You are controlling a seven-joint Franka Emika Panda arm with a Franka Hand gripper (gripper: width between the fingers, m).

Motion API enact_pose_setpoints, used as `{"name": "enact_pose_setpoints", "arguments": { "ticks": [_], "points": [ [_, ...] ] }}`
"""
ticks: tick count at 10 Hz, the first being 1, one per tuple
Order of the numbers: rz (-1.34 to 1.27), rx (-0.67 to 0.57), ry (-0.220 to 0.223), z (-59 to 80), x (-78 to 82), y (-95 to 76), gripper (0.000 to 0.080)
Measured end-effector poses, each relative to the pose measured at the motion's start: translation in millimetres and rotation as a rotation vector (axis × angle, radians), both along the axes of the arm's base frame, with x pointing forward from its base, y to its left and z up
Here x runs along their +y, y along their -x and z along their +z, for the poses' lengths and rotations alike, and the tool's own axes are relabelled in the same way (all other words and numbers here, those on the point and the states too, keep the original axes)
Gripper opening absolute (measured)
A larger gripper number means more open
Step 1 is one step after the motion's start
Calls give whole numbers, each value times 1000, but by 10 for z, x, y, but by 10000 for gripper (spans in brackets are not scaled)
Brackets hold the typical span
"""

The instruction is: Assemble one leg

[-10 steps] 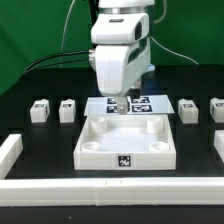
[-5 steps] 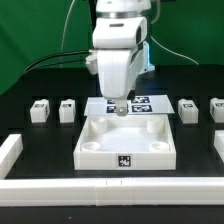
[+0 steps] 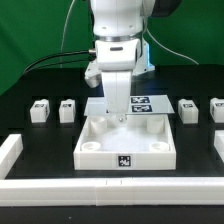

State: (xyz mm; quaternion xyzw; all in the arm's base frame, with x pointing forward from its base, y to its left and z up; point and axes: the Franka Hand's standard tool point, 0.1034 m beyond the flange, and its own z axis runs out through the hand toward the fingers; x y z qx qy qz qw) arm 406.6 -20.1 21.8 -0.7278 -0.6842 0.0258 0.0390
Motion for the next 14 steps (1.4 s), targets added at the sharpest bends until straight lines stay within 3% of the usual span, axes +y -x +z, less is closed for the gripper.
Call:
{"name": "enact_pose_setpoints", "arguments": {
  "ticks": [5, 6, 7, 8, 10, 14],
  "points": [
    [-11, 21, -2, -70, -1, 41, 650],
    [-15, 23, -2, -74, -3, 19, 561],
    [-15, 24, -2, -77, -3, 25, 339],
    [-15, 24, -2, -78, -2, 26, 339],
    [-16, 24, -2, -79, -3, 27, 76],
    [-16, 16, -2, -71, -5, 8, 62]
  ]
}}
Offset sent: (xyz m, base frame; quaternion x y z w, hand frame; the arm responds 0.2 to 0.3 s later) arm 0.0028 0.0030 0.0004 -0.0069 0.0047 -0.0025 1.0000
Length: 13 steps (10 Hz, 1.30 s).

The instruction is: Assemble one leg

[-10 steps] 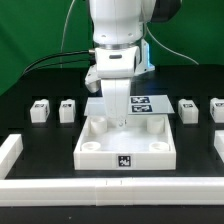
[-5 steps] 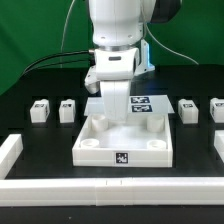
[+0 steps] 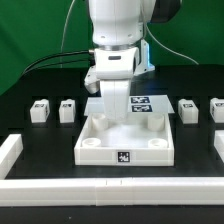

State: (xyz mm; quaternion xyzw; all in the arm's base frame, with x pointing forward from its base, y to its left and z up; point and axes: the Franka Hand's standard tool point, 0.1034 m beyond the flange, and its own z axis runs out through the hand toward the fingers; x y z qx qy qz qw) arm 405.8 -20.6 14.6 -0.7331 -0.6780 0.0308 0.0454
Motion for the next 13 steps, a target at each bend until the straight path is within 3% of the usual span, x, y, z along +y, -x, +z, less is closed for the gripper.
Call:
{"name": "enact_pose_setpoints", "arguments": {
  "ticks": [4, 9, 11, 13],
  "points": [
    [-5, -2, 0, -2, 23, -18, 64],
    [-20, -41, -17, -2, 462, -432, 64],
    [30, -59, -25, 1, 553, -540, 64],
    [26, -58, -25, 1, 539, -537, 64]
  ]
}}
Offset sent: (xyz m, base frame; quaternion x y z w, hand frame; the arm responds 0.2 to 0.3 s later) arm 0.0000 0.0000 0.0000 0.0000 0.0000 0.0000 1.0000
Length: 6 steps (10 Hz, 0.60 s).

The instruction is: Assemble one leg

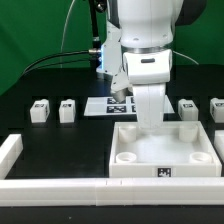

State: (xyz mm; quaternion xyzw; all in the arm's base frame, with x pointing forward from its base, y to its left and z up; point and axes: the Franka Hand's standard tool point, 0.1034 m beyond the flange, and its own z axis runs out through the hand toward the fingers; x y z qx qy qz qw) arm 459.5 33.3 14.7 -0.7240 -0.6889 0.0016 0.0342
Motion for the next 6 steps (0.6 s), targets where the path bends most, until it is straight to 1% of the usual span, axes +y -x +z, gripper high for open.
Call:
{"name": "enact_pose_setpoints", "arguments": {
  "ticks": [3, 6],
  "points": [
    [1, 1, 0, -2, 5, -3, 64],
    [29, -20, -7, 2, 169, -209, 64]
  ]
}}
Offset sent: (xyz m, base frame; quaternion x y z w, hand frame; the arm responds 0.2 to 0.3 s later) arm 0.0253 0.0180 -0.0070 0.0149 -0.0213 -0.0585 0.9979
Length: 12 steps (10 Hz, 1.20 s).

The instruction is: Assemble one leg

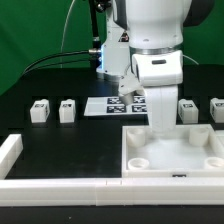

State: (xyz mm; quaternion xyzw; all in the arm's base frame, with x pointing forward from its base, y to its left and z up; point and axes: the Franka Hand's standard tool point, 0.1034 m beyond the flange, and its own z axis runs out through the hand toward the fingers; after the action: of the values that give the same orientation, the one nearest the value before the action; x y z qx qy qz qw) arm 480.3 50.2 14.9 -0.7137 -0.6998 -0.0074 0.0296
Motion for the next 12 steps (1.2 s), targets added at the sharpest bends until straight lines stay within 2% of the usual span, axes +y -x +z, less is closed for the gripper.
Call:
{"name": "enact_pose_setpoints", "arguments": {
  "ticks": [4, 5, 6, 7, 8, 9, 10, 11, 12],
  "points": [
    [-1, -11, -3, -1, 4, -58, 64],
    [-4, -12, -3, -7, -8, -51, 138],
    [-7, -9, -2, -13, -22, -40, 138],
    [-10, -9, -2, -13, -21, -40, 272],
    [-19, -9, -2, -12, -13, -39, 456],
    [-19, -15, -3, -10, -15, -44, 578],
    [-23, -29, -6, -7, -17, -44, 578],
    [-28, -28, -6, -1, 2, -21, 636],
    [-39, -28, -6, 17, 21, -9, 636]
  ]
}}
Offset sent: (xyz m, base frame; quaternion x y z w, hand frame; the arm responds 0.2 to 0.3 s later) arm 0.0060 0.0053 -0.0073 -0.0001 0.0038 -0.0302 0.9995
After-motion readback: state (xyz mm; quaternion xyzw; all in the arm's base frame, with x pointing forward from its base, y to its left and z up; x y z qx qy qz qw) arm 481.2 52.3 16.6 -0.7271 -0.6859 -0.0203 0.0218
